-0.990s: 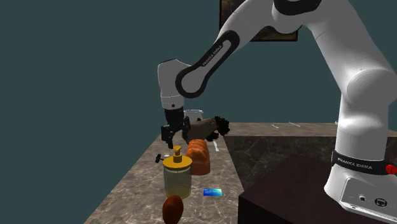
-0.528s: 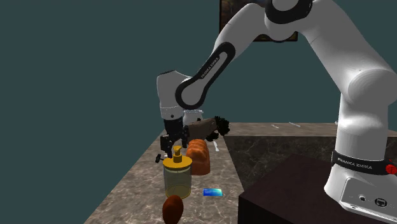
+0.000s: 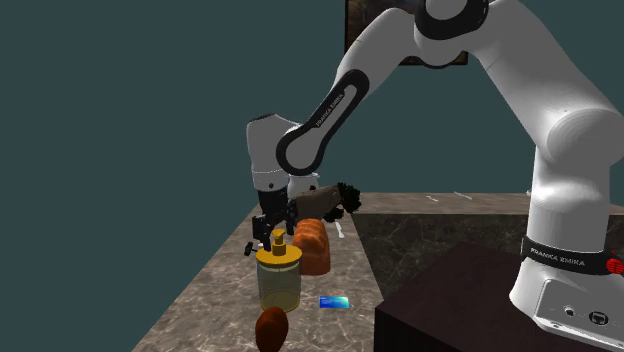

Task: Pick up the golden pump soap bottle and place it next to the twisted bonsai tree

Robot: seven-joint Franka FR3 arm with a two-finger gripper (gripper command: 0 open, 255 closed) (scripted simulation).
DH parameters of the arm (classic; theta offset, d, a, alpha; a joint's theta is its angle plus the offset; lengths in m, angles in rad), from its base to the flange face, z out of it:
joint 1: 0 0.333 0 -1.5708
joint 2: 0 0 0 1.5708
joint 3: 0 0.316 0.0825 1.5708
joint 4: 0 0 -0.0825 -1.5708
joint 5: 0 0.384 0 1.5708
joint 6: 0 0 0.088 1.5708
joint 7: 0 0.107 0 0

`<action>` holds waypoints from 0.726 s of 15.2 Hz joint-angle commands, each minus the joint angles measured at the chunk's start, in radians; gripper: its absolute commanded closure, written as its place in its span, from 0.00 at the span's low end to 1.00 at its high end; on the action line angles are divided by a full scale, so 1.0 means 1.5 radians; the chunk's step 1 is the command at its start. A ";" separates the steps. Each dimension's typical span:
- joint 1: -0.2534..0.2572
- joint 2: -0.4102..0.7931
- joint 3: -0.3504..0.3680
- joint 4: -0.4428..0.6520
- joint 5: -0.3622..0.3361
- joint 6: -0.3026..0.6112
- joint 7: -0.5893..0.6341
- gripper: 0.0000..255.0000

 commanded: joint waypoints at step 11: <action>-0.002 -0.007 0.003 -0.001 0.004 -0.005 -0.003 1.00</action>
